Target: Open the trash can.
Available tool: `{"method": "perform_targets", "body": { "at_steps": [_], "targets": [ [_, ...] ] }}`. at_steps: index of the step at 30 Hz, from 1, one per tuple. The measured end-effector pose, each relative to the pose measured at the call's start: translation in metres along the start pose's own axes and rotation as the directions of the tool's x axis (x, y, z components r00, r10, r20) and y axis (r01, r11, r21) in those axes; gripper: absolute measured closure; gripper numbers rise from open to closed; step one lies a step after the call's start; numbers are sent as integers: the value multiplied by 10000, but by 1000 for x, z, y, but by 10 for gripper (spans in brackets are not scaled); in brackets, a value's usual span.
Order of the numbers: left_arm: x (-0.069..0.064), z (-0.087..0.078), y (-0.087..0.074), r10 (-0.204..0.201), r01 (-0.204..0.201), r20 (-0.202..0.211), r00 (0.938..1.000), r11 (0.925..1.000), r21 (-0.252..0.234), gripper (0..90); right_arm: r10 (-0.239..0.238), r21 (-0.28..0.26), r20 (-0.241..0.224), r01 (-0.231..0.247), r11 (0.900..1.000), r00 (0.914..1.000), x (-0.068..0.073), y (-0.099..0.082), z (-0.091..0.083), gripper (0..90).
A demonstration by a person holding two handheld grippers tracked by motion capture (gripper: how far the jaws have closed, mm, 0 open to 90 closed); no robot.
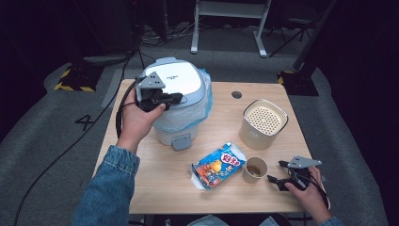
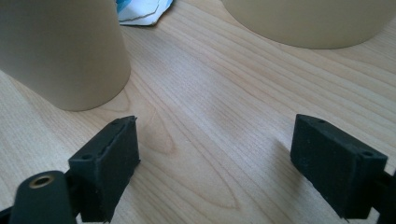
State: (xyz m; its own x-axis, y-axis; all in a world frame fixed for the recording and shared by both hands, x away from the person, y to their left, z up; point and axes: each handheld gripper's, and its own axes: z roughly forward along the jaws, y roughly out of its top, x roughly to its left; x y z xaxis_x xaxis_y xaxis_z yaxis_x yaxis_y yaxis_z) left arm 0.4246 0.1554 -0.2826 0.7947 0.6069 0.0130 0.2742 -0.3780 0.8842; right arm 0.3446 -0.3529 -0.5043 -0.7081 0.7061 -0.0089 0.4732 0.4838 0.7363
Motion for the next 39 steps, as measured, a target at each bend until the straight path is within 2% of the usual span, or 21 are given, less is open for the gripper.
{"method": "perform_targets", "body": {
  "at_steps": [11,13,15,17,20,23,24,27,28,30,31,35,37,38,39],
  "targets": [
    [0,1,2,-40,40,-3,10000,9997,231,897,0,0,0,0,10000,10000,0,0,0,156],
    [-2,1,3,79,-77,-66,9999,9994,329,898,3,-1,-1,-3,10000,10000,0,0,0,156],
    [-3,1,4,322,-305,-324,9990,9983,492,898,0,2,0,0,10000,10000,0,0,0,156],
    [-3,1,4,294,-280,-264,9992,9983,506,897,3,2,0,-3,10000,10000,0,0,0,156],
    [-1,1,2,26,-25,-44,10000,9993,365,897,1,0,0,-1,10000,10000,0,0,0,156],
    [0,0,1,-20,20,-8,10000,9998,210,881,2,0,0,-2,10000,10000,0,0,0,157],
    [0,0,2,-83,83,4,10000,9999,147,855,2,1,0,-2,10000,10000,0,0,0,156],
    [-2,0,3,-165,171,-320,9993,9997,173,615,2,1,-1,-2,10000,10000,0,0,0,156],
    [-3,0,3,-306,308,-146,9994,9994,144,575,3,0,-1,-3,10000,10000,0,0,0,156],
    [-8,-2,3,-418,423,382,9984,9990,-132,535,2,0,-1,-2,10000,10000,0,0,0,157],
    [-12,-3,3,-423,435,468,9980,9988,-237,508,4,0,-2,-4,10000,10000,0,0,0,157],
    [-30,-6,5,-37,70,728,9973,9990,-449,409,5,2,-1,-5,10000,10000,0,0,0,157],
    [-41,-5,4,-33,75,794,9968,9986,-532,374,2,0,0,-2,10000,10000,0,0,0,156],
    [-41,-5,4,-33,75,794,9968,9986,-532,357,2,0,0,-2,10000,10000,0,0,0,156],
    [-48,-5,3,96,-57,782,9969,9987,-500,350,2,0,-1,-2,10000,10000,0,0,0,156]
  ]
}}
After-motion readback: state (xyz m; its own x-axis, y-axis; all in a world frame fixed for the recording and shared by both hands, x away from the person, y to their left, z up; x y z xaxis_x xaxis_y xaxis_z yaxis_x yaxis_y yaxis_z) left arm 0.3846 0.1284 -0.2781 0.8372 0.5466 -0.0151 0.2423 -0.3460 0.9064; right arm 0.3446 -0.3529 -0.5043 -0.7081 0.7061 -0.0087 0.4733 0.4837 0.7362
